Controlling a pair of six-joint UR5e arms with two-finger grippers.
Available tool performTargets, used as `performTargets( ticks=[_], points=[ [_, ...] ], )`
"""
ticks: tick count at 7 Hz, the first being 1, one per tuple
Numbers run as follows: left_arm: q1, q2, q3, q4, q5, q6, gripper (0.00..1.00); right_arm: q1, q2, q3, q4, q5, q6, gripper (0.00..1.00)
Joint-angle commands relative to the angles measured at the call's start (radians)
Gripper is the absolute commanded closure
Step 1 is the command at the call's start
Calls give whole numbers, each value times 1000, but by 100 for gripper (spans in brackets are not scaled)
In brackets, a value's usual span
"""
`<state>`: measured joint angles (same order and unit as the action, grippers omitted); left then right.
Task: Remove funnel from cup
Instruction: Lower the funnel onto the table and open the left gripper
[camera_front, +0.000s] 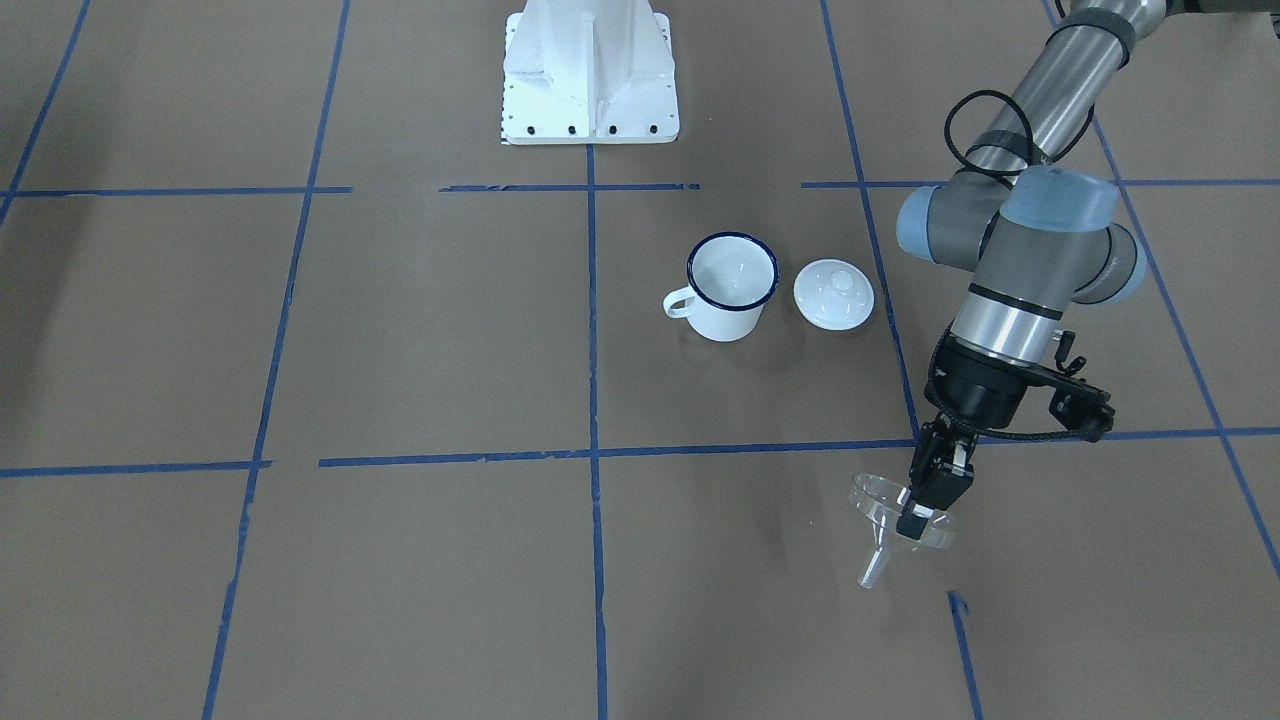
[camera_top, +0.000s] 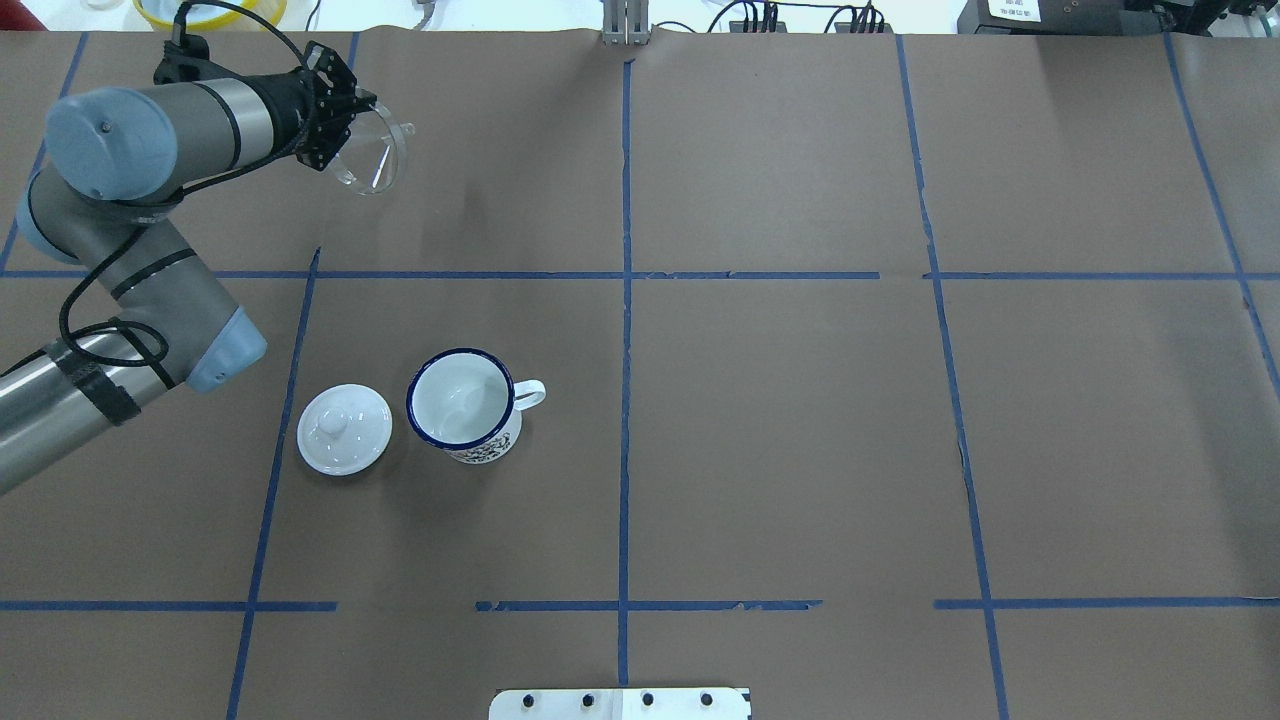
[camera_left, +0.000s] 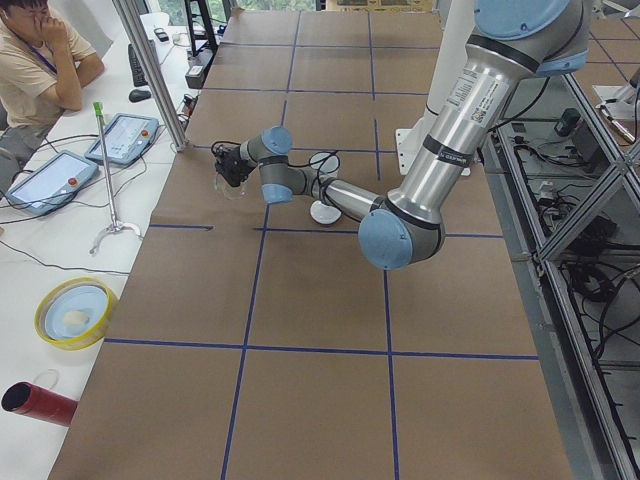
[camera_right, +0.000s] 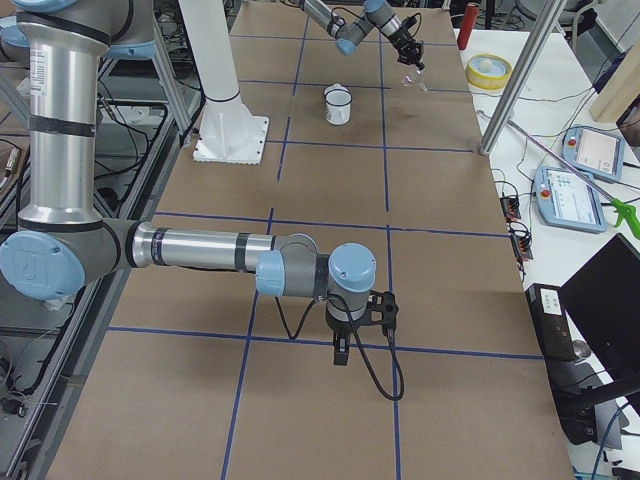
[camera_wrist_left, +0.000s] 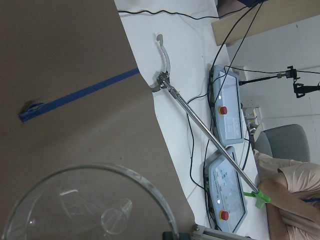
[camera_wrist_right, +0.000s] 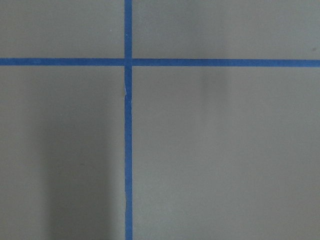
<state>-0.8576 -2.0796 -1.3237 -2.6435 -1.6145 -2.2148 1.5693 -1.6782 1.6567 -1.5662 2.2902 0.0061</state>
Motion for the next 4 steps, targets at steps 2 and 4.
performTargets(
  ticks=[2,4],
  points=[
    [48,-28,43,-12,36,-3,100,0,0,0,0,0,0,0],
    [48,-48,108,-60,41,-3,100,0,0,0,0,0,0,0]
  ],
)
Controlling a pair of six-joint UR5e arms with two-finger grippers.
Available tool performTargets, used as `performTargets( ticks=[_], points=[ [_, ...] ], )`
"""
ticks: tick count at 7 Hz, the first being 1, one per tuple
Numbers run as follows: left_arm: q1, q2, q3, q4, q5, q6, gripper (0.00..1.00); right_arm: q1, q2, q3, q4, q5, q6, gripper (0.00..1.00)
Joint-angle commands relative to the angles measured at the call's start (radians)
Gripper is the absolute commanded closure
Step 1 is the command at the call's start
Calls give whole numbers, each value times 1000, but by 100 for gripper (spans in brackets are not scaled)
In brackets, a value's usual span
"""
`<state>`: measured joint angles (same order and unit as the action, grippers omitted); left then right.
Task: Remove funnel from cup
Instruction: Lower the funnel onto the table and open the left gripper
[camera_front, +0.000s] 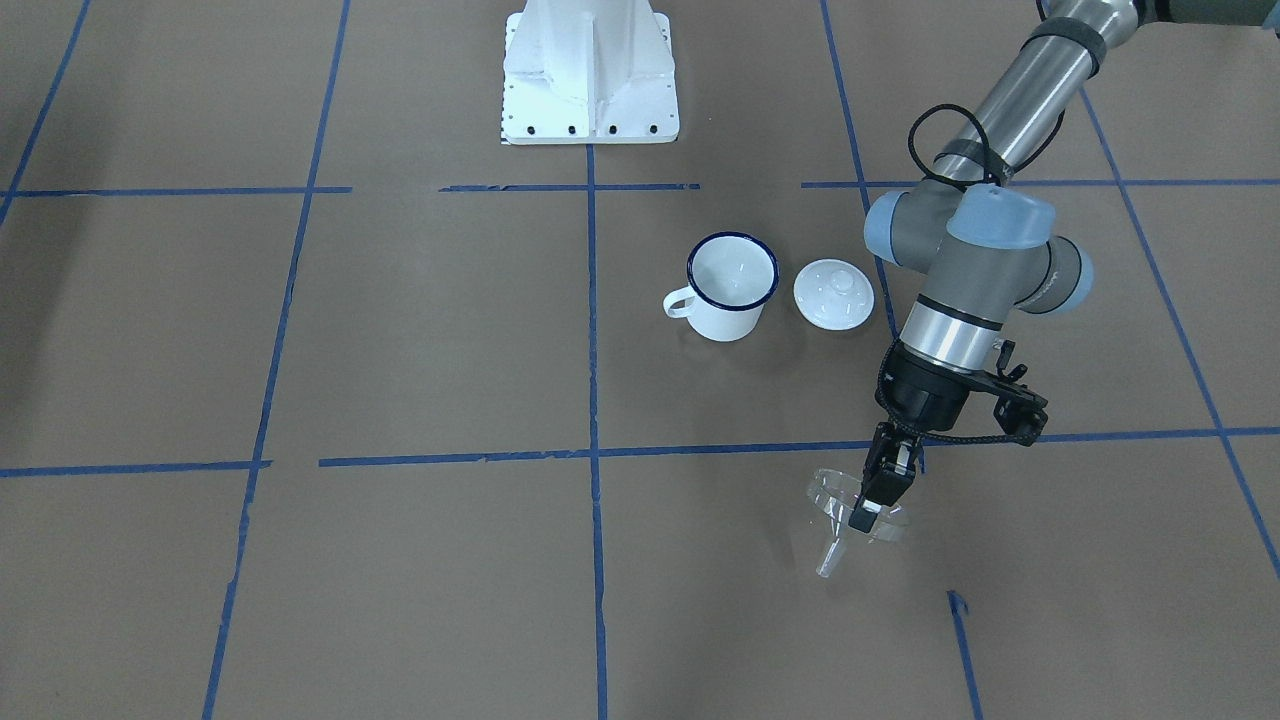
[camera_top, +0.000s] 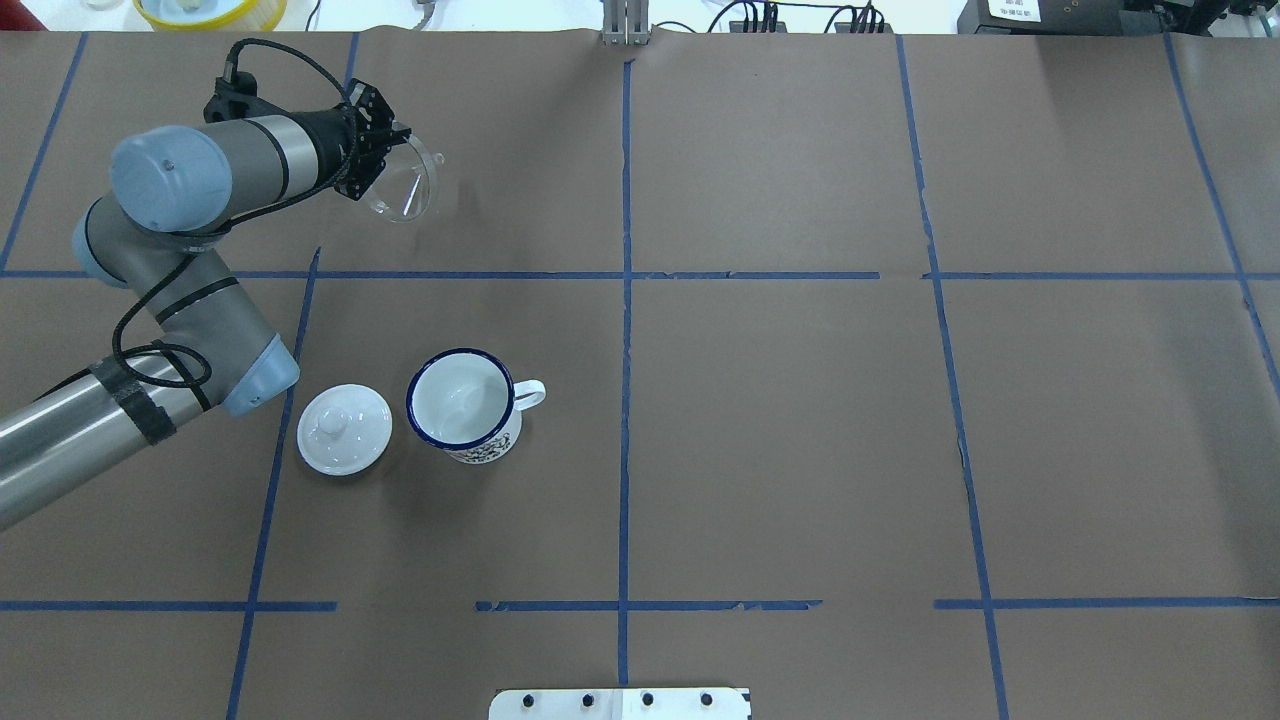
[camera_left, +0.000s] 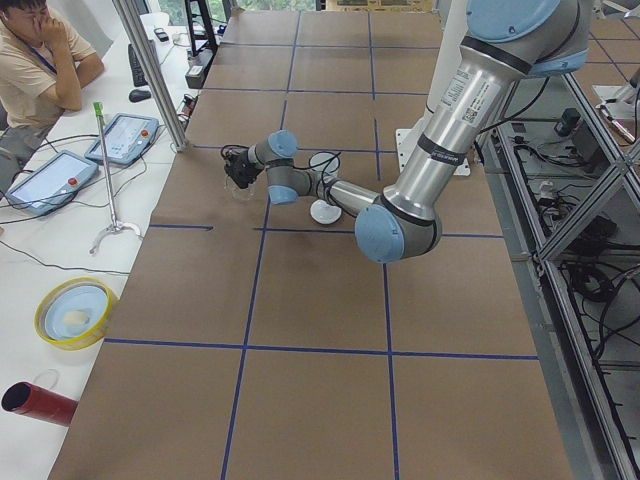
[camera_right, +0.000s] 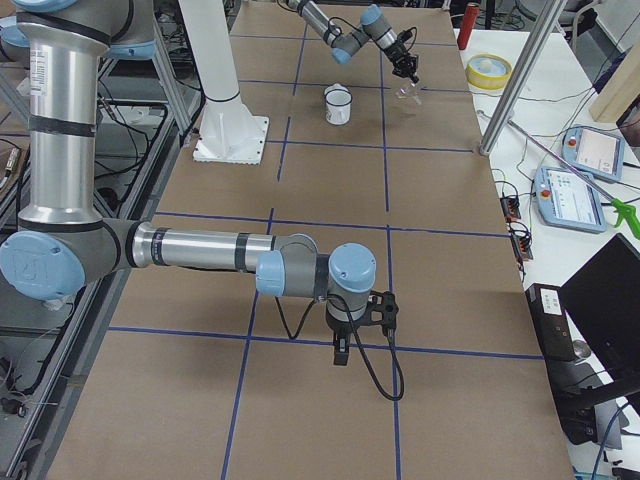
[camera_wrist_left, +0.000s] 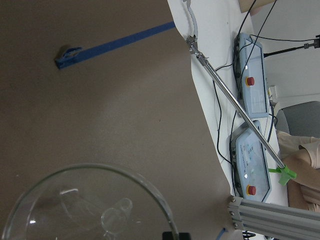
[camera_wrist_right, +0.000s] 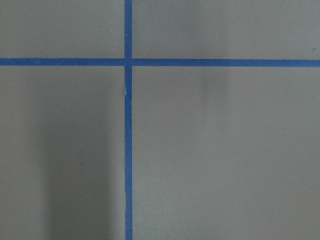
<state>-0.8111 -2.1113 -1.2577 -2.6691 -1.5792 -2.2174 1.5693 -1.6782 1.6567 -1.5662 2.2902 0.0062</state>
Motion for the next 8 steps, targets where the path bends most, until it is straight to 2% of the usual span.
performTargets(
  ticks=[1,2,3,4,5,6,7,8],
  points=[
    [1,-16,47,-37,4,-1,100,0,0,0,0,0,0,0],
    [3,-16,47,-37,4,1,100,0,0,0,0,0,0,0],
    [3,-16,47,-37,4,5,80,0,0,0,0,0,0,0],
    [3,-15,47,-35,2,10,26,0,0,0,0,0,0,0],
    [1,-7,43,-32,-4,25,8,0,0,0,0,0,0,0],
    [-3,-4,25,-28,-30,68,5,0,0,0,0,0,0,0],
    [-14,10,-18,15,-110,71,5,0,0,0,0,0,0,0],
    [-32,60,-120,123,-210,91,5,0,0,0,0,0,0,0]
  ],
)
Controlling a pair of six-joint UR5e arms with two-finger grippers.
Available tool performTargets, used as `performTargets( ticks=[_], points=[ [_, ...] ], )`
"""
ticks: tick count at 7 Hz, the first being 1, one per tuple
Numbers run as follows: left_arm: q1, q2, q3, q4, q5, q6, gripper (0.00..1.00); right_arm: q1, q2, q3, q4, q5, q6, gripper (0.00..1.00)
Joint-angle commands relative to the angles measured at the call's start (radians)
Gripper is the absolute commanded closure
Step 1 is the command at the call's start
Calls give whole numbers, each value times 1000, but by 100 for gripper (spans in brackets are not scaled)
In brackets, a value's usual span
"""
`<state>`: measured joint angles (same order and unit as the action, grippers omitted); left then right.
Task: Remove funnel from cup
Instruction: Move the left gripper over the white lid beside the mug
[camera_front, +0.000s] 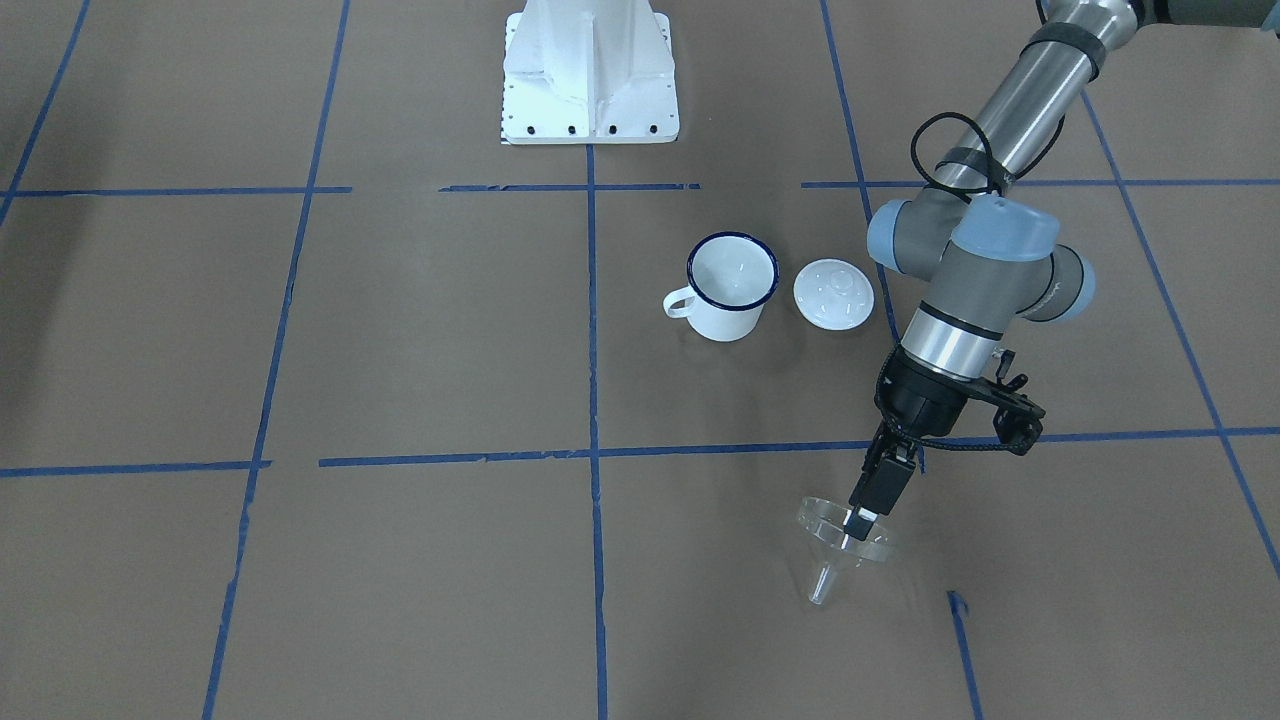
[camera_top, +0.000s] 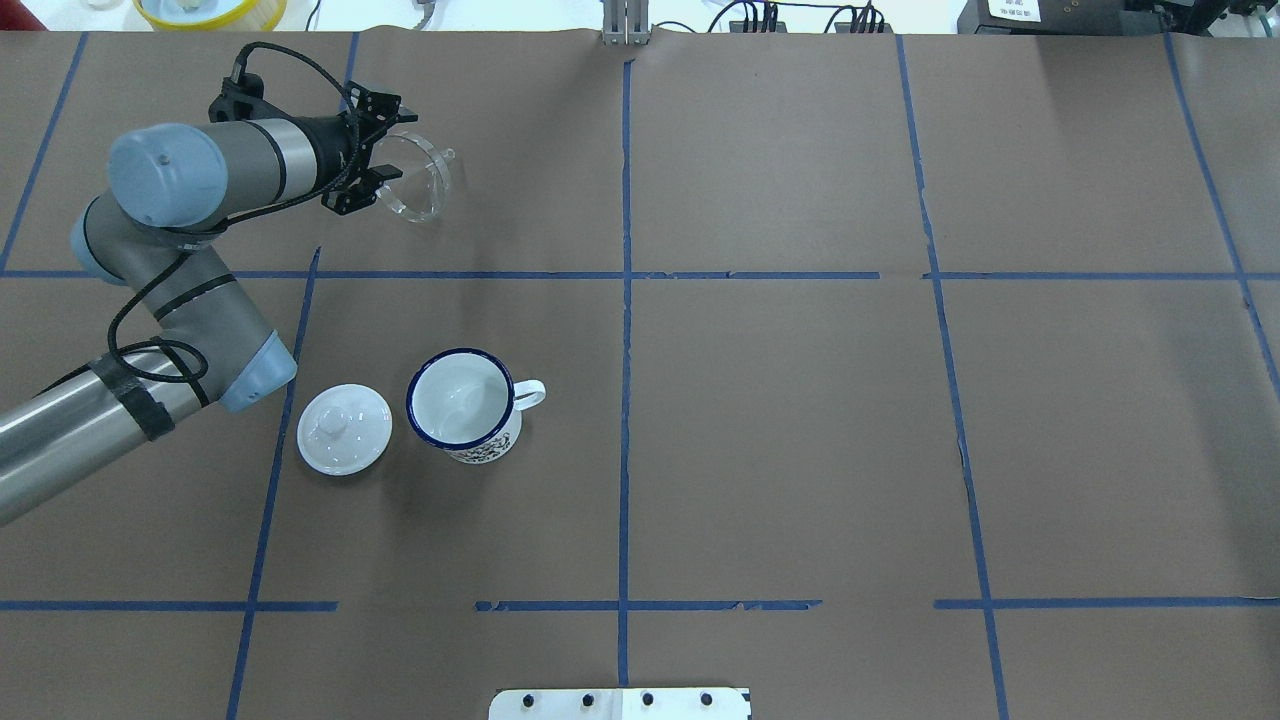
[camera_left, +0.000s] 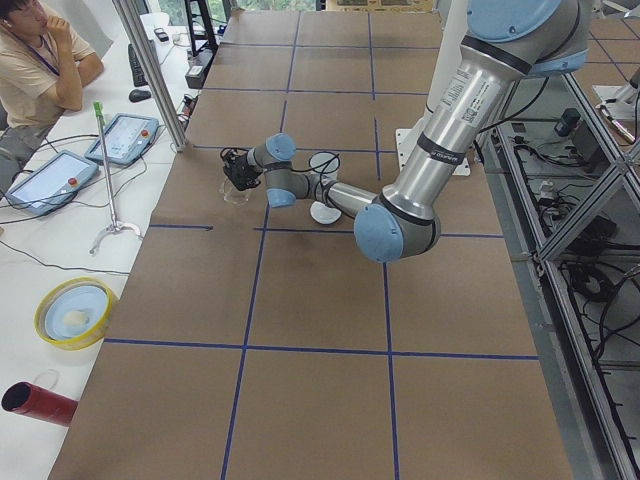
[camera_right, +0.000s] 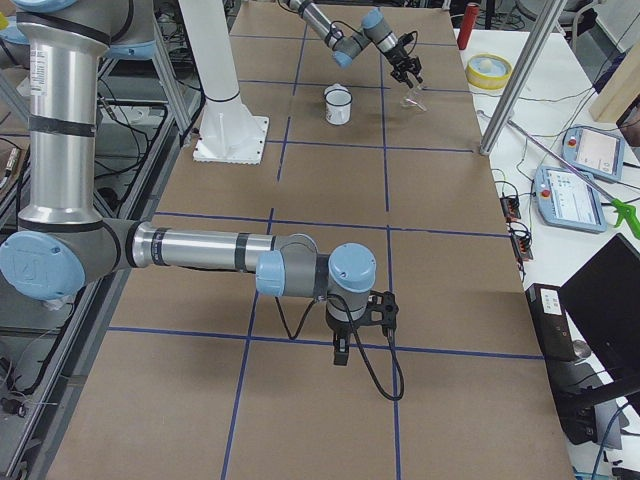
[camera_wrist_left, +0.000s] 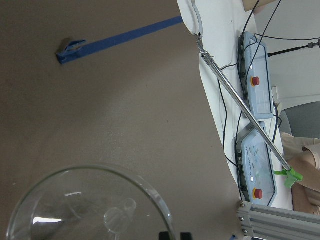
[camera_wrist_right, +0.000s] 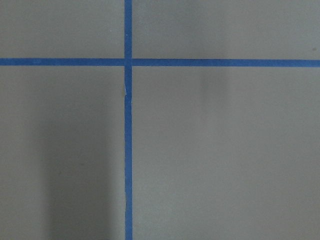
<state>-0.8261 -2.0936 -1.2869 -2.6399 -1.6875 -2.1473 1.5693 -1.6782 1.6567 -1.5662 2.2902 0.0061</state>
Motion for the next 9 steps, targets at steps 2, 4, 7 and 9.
performTargets(
  ticks=[2,4,7,9],
  points=[
    [-22,134,-321,409,-217,209,6,0,0,0,0,0,0,0],
    [-21,190,-553,849,-242,411,6,0,0,0,0,0,0,0],
    [65,295,-653,971,-239,435,6,0,0,0,0,0,0,0],
    [122,288,-651,960,-250,373,6,0,0,0,0,0,0,0]
  ],
)
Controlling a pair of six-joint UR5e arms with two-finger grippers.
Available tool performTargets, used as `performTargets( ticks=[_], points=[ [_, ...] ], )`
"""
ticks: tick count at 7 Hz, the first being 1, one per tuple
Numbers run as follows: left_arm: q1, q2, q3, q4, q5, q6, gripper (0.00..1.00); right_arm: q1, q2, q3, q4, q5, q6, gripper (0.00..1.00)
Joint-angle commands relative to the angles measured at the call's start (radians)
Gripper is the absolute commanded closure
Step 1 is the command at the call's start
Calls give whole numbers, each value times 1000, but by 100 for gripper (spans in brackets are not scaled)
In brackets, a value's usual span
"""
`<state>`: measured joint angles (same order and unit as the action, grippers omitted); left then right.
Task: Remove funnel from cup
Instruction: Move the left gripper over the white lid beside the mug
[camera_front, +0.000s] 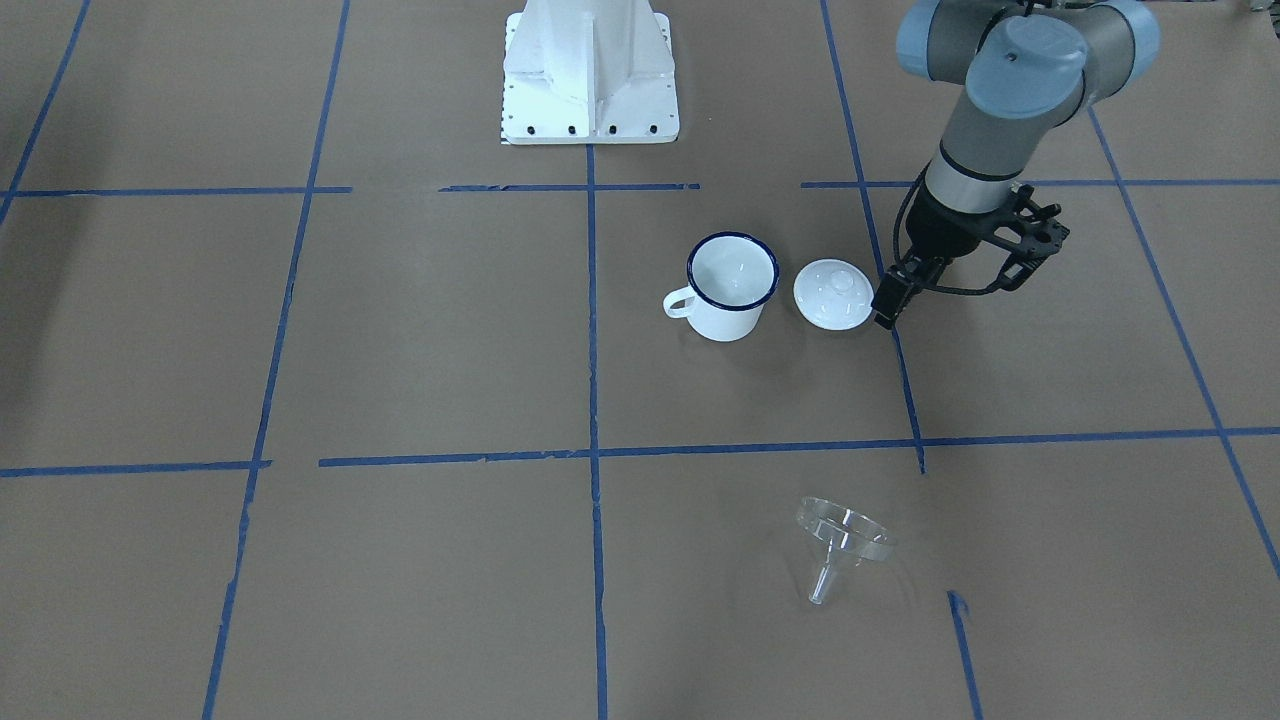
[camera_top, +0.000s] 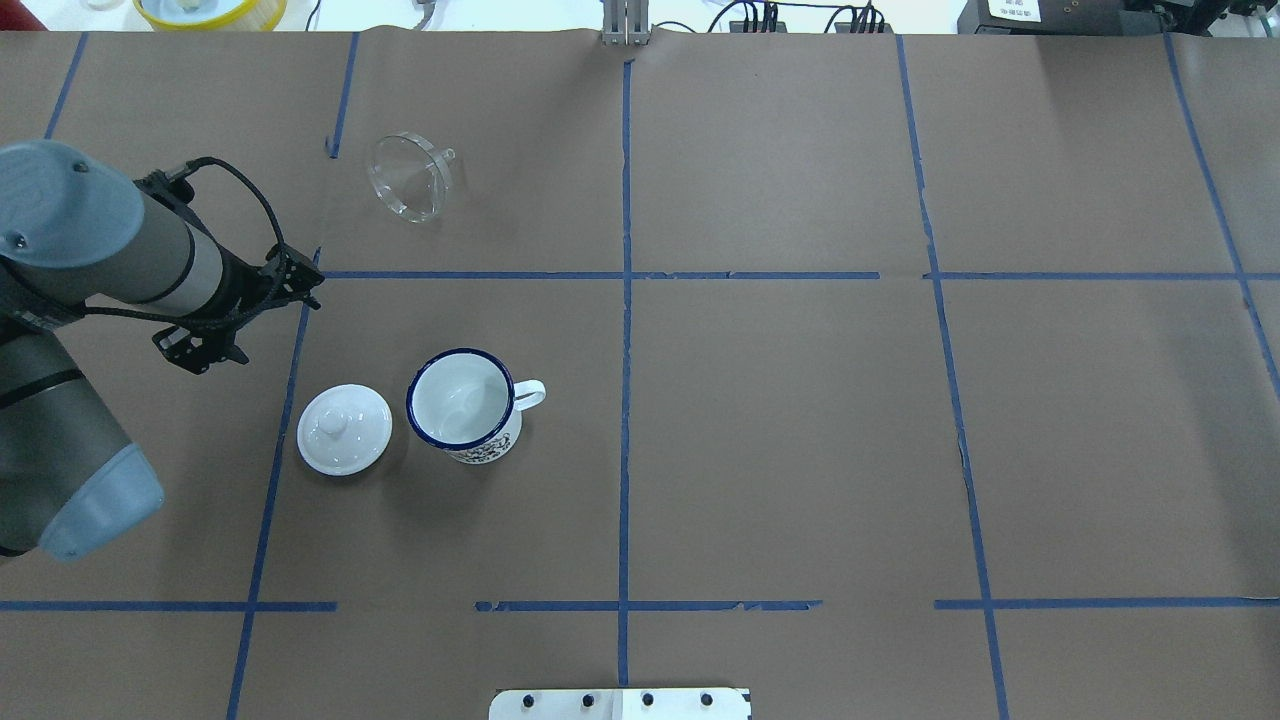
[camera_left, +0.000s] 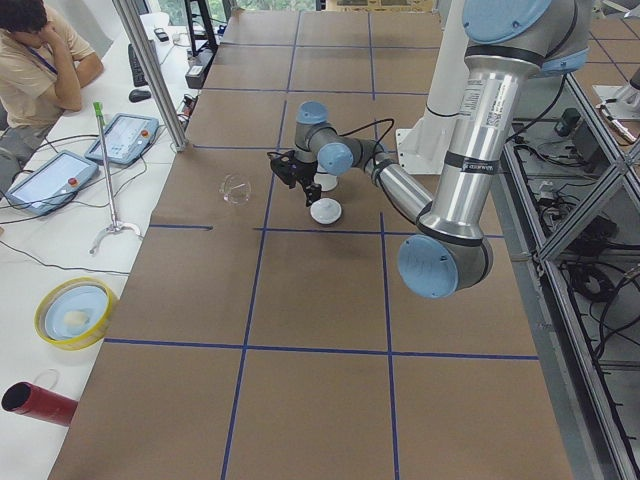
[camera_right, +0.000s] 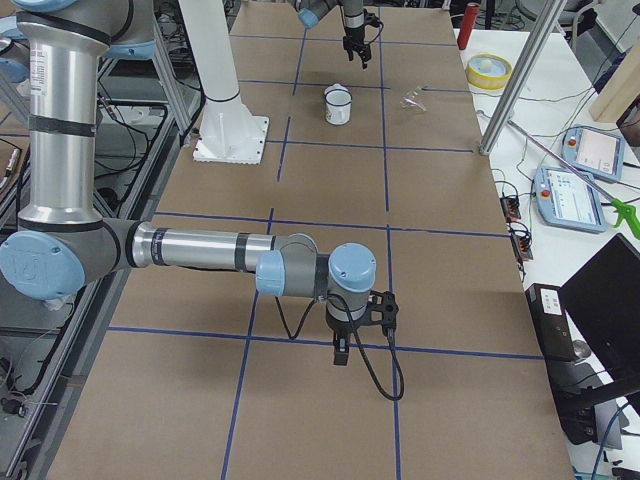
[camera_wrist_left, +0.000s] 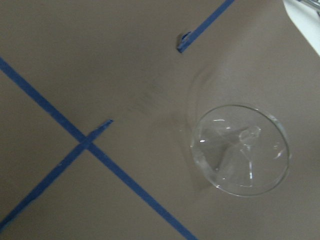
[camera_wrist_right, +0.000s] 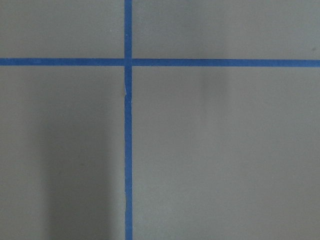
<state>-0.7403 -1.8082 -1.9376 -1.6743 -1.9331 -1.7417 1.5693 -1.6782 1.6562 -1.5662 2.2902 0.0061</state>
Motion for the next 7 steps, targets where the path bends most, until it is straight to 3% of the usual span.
performTargets(
  ticks=[1,4,7],
  points=[
    [77,3,0,-8,-6,-41,6,0,0,0,0,0,0,0],
    [105,-6,46,-50,-7,-44,7,0,0,0,0,0,0,0],
    [122,-5,62,-56,-7,-44,15,0,0,0,0,0,0,0]
  ],
)
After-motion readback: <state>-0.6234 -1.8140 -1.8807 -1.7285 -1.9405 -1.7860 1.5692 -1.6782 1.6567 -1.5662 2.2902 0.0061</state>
